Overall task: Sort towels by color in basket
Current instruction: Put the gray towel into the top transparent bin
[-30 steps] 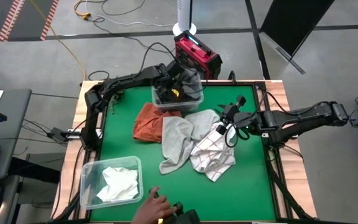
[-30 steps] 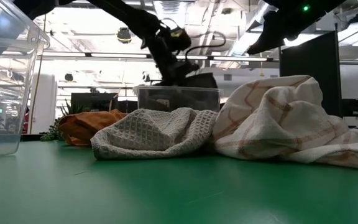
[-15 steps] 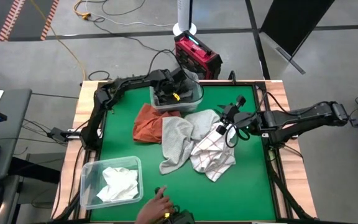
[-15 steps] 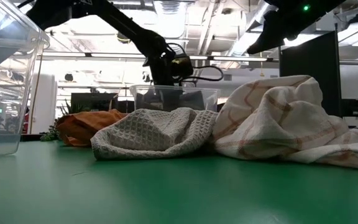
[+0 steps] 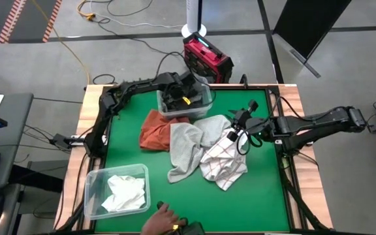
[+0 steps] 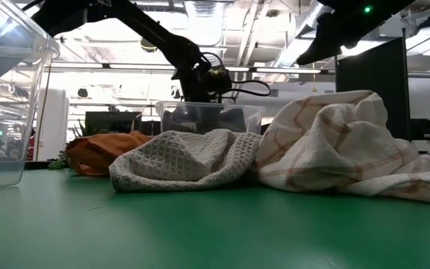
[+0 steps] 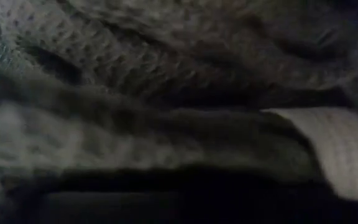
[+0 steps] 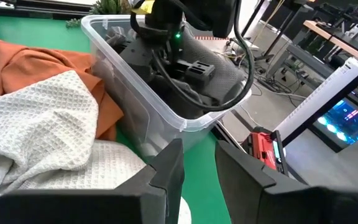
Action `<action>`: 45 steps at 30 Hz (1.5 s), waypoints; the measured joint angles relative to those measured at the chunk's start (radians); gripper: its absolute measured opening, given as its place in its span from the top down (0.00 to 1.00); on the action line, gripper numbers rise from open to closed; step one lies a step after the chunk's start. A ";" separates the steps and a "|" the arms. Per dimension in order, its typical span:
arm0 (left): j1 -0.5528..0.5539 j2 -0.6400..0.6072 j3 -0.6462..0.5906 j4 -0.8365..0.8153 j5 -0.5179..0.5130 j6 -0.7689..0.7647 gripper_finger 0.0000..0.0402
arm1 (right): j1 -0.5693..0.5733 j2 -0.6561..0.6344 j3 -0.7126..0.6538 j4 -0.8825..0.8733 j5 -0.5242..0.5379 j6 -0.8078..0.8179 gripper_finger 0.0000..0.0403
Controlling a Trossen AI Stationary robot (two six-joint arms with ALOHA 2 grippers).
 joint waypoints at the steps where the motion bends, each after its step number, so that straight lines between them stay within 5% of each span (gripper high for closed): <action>1: -0.003 0.001 0.011 -0.021 0.000 -0.002 0.90 | 0.000 0.000 0.000 0.000 0.000 0.000 0.68; 15: -0.057 -0.016 0.180 -0.175 0.001 -0.138 0.64 | 0.000 0.000 0.000 -0.004 0.000 0.012 0.68; 26: -0.045 -0.088 0.277 -0.321 0.022 -0.303 0.67 | 0.000 0.000 0.000 -0.036 0.000 0.027 0.68; 31: 0.003 -0.131 0.288 -0.217 0.127 -0.422 0.69 | 0.000 0.000 0.000 -0.028 0.001 0.028 0.68; 37: 0.081 -0.109 0.266 -0.004 0.128 -0.629 0.72 | 0.000 0.000 0.000 -0.022 0.001 0.027 0.68; 45: 0.155 -0.087 0.257 0.037 0.132 -0.694 0.72 | -0.003 0.000 0.000 -0.023 0.001 0.012 0.68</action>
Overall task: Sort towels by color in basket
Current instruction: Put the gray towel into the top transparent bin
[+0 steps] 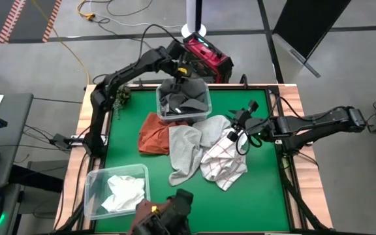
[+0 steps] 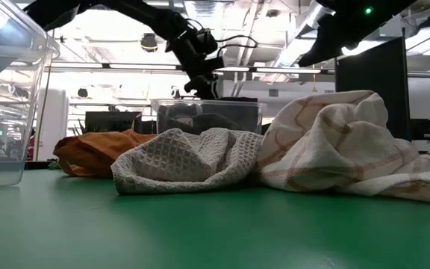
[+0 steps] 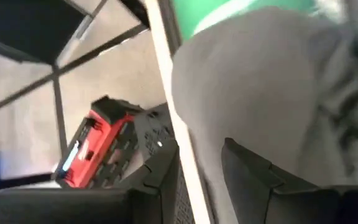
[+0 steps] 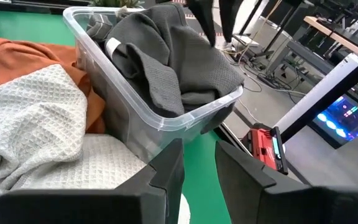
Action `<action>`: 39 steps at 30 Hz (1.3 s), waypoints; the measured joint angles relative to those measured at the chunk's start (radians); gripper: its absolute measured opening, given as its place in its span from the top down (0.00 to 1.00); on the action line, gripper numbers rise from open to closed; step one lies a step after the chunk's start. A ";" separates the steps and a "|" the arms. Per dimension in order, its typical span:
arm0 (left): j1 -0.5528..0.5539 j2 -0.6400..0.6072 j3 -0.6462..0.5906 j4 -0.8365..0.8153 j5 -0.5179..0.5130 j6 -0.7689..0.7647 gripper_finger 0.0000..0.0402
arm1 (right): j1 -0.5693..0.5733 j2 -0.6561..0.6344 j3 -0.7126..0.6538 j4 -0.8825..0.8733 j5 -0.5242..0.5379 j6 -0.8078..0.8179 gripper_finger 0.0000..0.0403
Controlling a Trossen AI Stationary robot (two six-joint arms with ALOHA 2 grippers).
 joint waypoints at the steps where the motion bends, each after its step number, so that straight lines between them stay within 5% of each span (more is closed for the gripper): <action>1: 0.008 0.006 0.000 -0.006 0.008 -0.014 0.72 | -0.003 0.000 0.000 0.000 0.000 -0.002 0.68; 11: 0.028 0.023 0.000 -0.068 0.058 -0.144 0.72 | -0.003 0.000 0.000 0.004 0.000 -0.002 0.68; 19: 0.028 0.026 -0.001 -0.154 0.210 -0.187 0.72 | -0.003 0.000 0.000 0.010 0.000 -0.005 0.68; 39: -0.112 0.024 -0.002 -0.194 0.233 0.091 0.72 | -0.003 0.000 0.000 0.000 0.000 -0.005 0.68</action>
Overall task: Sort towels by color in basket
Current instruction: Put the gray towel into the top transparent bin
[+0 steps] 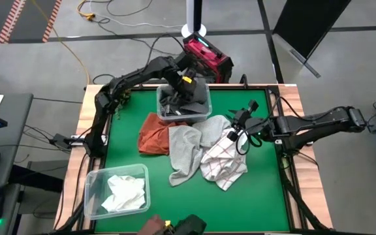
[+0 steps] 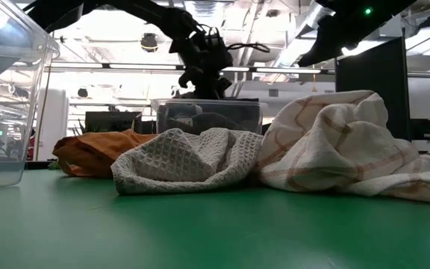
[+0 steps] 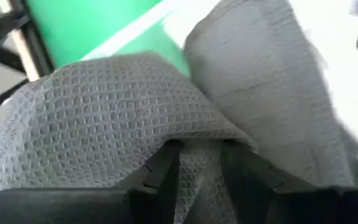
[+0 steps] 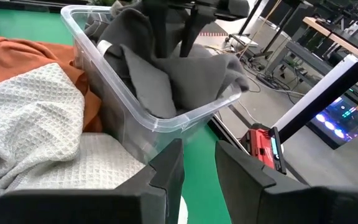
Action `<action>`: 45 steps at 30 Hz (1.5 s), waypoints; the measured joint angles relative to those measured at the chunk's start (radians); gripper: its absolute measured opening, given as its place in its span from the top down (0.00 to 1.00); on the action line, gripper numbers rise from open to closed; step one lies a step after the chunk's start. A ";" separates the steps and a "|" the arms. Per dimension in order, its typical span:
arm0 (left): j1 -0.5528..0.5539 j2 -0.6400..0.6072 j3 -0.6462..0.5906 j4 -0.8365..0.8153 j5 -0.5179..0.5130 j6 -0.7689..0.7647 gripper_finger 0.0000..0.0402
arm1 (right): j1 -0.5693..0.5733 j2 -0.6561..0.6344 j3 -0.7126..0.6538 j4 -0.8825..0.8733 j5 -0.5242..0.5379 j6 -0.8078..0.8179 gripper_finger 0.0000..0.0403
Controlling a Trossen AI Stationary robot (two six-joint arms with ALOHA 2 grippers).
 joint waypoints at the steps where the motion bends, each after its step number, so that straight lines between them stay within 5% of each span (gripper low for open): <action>1: -0.008 0.000 0.000 -0.005 -0.005 0.009 0.72 | 0.000 0.000 0.000 0.000 0.000 0.000 0.68; 19: -0.022 0.202 0.000 -0.063 -0.307 -0.090 0.72 | 0.007 0.000 0.000 0.015 -0.006 -0.010 0.68; 34: -0.096 0.216 0.266 -0.318 -0.288 -0.134 0.72 | 0.009 0.000 0.000 0.016 -0.006 -0.007 0.68; 45: -0.099 0.093 0.250 -0.280 -0.275 -0.169 0.72 | 0.008 0.000 0.000 0.015 -0.008 -0.005 0.68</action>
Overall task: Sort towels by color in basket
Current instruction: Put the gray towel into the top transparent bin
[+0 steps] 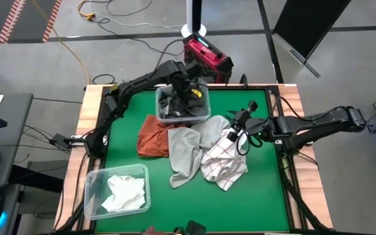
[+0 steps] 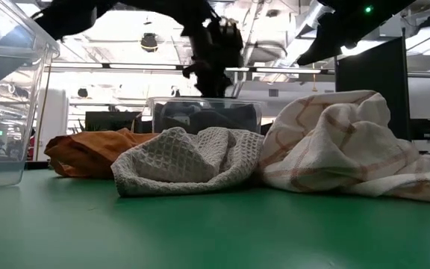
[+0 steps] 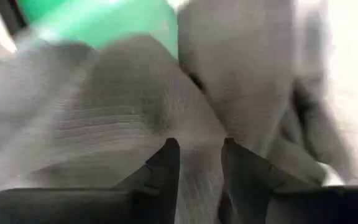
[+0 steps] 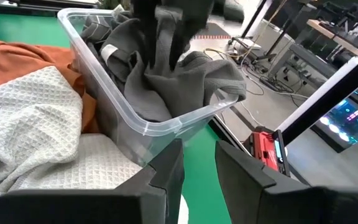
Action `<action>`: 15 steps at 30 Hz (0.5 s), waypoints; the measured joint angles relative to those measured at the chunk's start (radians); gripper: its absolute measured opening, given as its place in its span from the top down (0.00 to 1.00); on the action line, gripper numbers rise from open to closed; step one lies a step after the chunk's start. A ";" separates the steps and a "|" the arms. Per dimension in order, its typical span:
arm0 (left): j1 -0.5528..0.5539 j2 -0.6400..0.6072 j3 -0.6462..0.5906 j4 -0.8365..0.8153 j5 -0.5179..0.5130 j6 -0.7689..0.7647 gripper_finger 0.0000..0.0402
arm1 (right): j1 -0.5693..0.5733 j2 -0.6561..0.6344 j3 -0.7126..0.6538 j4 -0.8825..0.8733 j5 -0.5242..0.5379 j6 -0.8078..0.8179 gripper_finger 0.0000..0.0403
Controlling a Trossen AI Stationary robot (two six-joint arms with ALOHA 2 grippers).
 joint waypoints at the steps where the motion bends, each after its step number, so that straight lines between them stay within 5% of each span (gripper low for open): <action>1: 0.003 -0.018 0.000 0.015 0.000 0.000 0.72 | 0.000 0.000 0.000 0.000 0.000 0.000 0.68; 7: 0.031 -0.062 0.002 0.187 -0.006 -0.044 0.72 | 0.000 0.000 0.000 0.006 -0.001 0.000 0.68; 15: 0.045 -0.037 0.001 0.210 -0.102 0.081 0.71 | 0.000 0.000 0.000 0.008 -0.012 -0.003 0.68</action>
